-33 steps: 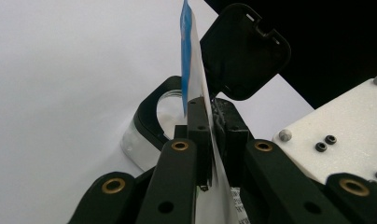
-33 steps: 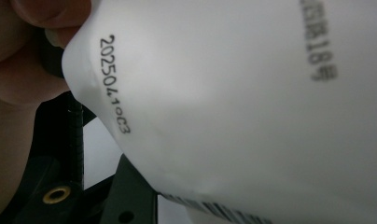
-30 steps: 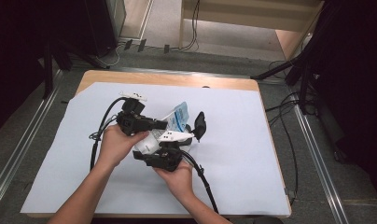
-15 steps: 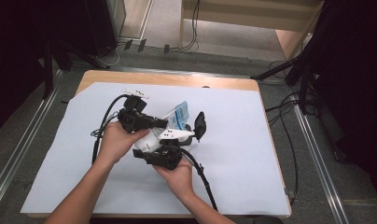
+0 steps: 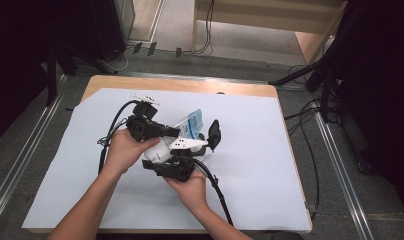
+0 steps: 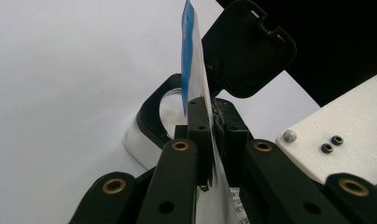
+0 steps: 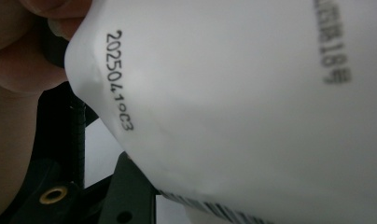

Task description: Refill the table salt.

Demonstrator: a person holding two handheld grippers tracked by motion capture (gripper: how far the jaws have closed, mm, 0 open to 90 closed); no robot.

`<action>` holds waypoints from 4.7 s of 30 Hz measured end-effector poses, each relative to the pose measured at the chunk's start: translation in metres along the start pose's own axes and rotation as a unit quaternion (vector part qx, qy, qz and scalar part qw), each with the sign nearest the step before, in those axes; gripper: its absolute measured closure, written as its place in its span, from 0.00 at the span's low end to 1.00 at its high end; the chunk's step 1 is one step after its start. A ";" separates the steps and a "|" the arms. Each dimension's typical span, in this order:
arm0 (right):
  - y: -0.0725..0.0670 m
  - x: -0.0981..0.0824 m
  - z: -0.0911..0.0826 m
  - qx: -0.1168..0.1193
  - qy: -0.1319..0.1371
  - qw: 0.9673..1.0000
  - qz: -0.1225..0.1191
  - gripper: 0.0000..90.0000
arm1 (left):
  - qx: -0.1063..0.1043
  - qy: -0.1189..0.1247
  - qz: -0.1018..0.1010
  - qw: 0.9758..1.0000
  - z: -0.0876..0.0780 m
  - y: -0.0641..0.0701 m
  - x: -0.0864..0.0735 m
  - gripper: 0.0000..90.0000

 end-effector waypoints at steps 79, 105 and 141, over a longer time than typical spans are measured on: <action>-0.003 0.001 -0.003 0.004 0.004 1.000 0.006 0.71 | 0.001 0.019 -0.004 1.000 0.000 0.005 0.003 0.98; -0.002 0.000 -0.003 0.001 -0.001 1.000 0.004 0.70 | 0.000 0.016 0.000 1.000 0.001 0.006 0.002 0.98; -0.001 -0.001 -0.004 -0.004 -0.003 1.000 0.002 0.72 | -0.004 0.014 0.004 1.000 0.003 0.007 0.002 0.97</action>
Point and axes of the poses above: each handheld gripper's, and its own axes: z roughly forward along the jaws, x roughly out of its top, y roughly to its right, the point moved 7 cm from there along z, roughly forward along the jaws, and after that the axes turned 6 degrees about x, right-handed, at the moved point
